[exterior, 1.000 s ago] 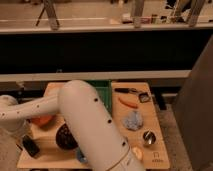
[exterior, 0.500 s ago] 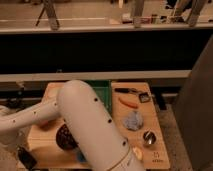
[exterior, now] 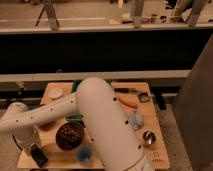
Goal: Wipe table surface with eraser
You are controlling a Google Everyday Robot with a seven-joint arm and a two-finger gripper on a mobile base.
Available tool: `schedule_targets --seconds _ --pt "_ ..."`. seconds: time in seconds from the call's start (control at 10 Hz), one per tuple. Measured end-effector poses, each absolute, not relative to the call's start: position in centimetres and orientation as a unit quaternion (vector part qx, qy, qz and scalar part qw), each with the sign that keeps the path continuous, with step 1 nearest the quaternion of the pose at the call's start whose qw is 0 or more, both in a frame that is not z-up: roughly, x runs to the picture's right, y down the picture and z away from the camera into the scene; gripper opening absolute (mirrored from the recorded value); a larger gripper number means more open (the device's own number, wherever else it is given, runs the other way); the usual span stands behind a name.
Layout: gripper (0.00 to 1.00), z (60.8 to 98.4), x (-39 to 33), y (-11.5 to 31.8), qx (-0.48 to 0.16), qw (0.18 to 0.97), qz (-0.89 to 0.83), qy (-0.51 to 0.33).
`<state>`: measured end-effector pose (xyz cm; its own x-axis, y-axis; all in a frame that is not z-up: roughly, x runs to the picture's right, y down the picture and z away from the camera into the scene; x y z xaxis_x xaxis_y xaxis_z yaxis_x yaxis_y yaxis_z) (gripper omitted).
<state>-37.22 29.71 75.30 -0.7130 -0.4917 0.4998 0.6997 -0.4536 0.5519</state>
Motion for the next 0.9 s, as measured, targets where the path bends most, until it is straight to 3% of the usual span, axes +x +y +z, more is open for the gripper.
schedule_targets --seconds 0.6,0.8,0.9 --pt "0.69 76.6 -37.3 27.3 -0.128 0.373 -0.833 -0.388" --pt "0.80 76.6 -37.3 27.4 -0.129 0.372 -0.832 -0.390" --pt "0.80 76.5 -37.3 27.5 -0.129 0.370 -0.832 -0.392"
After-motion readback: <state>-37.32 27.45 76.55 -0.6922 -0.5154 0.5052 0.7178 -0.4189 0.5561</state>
